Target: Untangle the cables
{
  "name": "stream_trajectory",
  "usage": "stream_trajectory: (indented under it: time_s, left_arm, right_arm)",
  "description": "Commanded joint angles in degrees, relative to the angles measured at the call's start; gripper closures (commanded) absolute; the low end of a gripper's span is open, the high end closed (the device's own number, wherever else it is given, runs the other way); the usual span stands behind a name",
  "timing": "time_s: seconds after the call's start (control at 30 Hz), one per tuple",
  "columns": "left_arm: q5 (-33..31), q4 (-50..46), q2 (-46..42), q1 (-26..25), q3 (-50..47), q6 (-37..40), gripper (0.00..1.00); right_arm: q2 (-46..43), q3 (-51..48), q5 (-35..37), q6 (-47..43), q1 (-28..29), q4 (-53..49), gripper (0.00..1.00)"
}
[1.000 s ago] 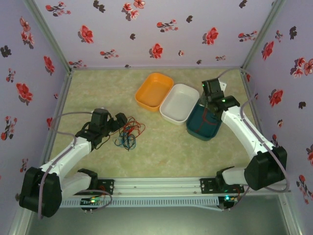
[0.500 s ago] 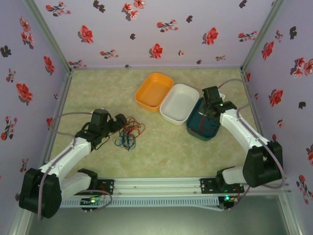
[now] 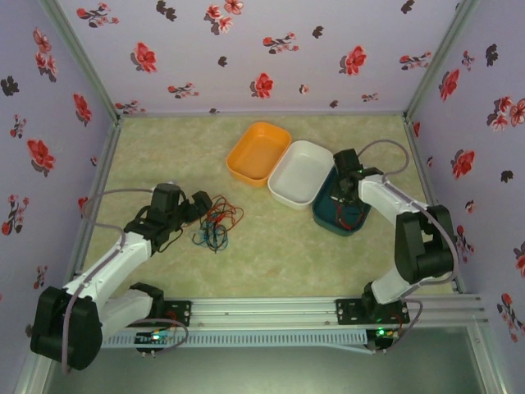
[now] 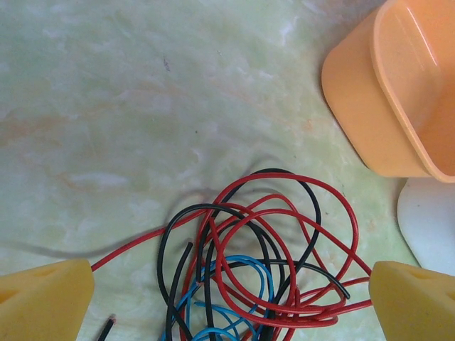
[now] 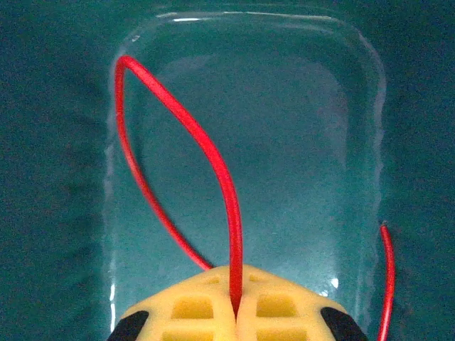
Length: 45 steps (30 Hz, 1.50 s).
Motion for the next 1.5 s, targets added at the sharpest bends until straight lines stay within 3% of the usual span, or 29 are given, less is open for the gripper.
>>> stream_trajectory:
  time_s: [0.0,0.37,0.5,0.7,0.93,1.17,1.27,1.4,1.47]
  left_arm:
    - [-1.4,-0.9,-1.0,-0.2,0.0,1.3,0.00]
    - [-1.4,-0.8,-0.6,-0.2,0.2,1.5,0.00]
    - [-1.4,-0.7,-0.5,-0.2,0.5,1.6,0.00]
    - [-1.4,-1.7,-0.5,-0.2,1.7,2.3,0.00]
    - [-1.5,-2.7,-0.6,-0.2,2.5,2.9,0.00]
    - [-1.5,-3.0,-0.4,-0.2,3.0,3.7,0.00]
    - [-1.5,-3.7,-0.1,-0.1,3.5,4.6,0.00]
    - [-1.1,-5.1,-0.2,-0.1,4.6,5.8,0.00]
    - [-0.5,-6.8,-0.3,-0.2,5.6,6.8,0.00]
  right_arm:
    - [2.1,2.1,3.3,-2.5,-0.5,-1.1,1.00]
    - [7.3,6.6,6.2,-4.8,-0.9,-1.1,1.00]
    - [5.3,8.0,5.4,-6.1,-0.6,-2.5,0.82]
    - [1.2,9.7,2.9,-7.7,0.5,-7.4,0.66]
    - [-5.3,13.1,4.5,-9.8,2.6,-18.0,0.56]
    - [-14.3,11.0,9.8,-8.3,2.9,-26.1,0.56]
    - [-17.1,9.4,6.6,-8.2,2.8,-24.7,0.55]
    - [-20.6,6.9,-3.7,-10.5,3.3,-18.6,0.54]
    - [-21.3,6.9,-4.0,-10.3,3.9,-19.5,0.54]
